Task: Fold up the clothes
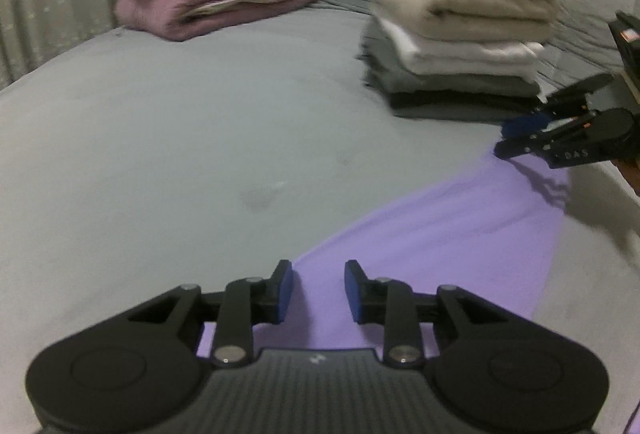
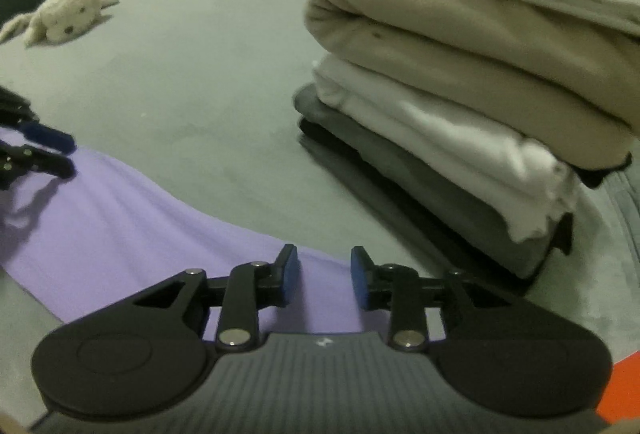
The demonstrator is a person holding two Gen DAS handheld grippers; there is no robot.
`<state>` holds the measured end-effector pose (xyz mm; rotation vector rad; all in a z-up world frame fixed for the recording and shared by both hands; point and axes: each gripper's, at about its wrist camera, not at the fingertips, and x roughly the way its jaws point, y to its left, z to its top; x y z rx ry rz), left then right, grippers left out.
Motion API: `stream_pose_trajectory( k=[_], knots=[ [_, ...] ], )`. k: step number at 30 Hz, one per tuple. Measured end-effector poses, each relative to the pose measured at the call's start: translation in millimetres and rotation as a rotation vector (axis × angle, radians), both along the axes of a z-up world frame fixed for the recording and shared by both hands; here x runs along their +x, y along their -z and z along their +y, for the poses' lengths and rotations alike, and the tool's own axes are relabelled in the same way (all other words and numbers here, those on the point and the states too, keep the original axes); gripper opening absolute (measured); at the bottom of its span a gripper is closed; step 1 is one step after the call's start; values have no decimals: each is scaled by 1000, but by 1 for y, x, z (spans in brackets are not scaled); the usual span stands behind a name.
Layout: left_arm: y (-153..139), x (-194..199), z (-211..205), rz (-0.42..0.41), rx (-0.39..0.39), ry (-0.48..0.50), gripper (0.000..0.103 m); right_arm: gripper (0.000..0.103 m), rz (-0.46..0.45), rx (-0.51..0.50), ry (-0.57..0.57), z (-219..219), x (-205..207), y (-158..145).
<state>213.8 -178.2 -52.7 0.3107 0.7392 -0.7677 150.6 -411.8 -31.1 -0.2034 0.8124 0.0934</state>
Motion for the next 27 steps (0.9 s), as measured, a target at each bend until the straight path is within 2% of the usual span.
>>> stream_pose_trajectory(
  k=[8,11,12,13,14,16,20,23,27],
  knots=[
    [2,4,-32,15,-6,34,33,39,25,-31,-56,-17,0,7],
    [2,2,-36,32,-13,52,16,39,48,-36,-85,-19,6,9],
    [2,1,-37,37,-15,58,8,36,58,-27,-89,-20,8,8],
    [2,1,-38,38,-17,57,4,29,69,-11,-92,-21,9,8],
    [3,0,-39,36,-18,54,1,16,77,0,-93,-21,10,7],
    [3,-1,-39,37,-31,40,0,1,69,-8,-86,-17,8,7],
    [-3,-4,-29,1,-86,-2,0,0,-22,-88,-42,-6,-2,6],
    [-8,-4,-26,-44,-114,-22,0,0,-96,-98,4,-6,-5,-1],
    [-3,3,-29,-56,-105,-47,0,0,-118,-132,15,-3,4,2]
  ],
)
